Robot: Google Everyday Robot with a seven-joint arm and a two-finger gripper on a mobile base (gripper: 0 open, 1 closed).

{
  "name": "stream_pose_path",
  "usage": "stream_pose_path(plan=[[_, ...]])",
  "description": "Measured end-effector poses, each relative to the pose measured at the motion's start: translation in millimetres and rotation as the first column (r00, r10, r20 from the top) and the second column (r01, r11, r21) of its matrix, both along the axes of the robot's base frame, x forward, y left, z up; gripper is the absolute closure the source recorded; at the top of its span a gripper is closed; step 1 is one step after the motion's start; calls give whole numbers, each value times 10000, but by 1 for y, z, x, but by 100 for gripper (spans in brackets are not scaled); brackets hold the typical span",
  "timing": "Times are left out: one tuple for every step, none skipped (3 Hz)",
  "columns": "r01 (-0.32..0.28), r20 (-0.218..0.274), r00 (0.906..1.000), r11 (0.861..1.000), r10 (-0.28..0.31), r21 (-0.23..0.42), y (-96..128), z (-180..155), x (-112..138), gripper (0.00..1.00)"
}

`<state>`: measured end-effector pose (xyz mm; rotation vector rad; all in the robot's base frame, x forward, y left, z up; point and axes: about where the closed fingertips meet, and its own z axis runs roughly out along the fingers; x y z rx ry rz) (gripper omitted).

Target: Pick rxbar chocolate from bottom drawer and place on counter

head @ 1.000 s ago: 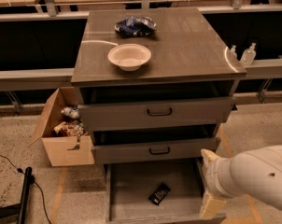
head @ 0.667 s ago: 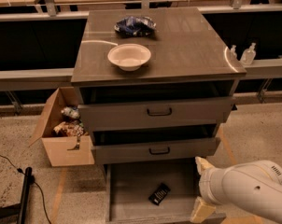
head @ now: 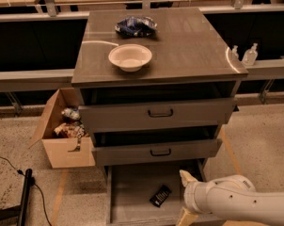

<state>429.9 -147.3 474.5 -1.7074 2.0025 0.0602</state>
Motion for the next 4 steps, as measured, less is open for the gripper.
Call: stream_pose_path(plan=[[-52, -329, 9994, 9999, 57, 147, 5, -18, -7, 0], [-53, -330, 9994, 9999, 58, 147, 6, -18, -7, 0], [15, -352, 9994, 9993, -3, 367, 2, -38, 3, 0], [-261, -89, 9996, 9987, 266, 437, -11, -68, 30, 0]])
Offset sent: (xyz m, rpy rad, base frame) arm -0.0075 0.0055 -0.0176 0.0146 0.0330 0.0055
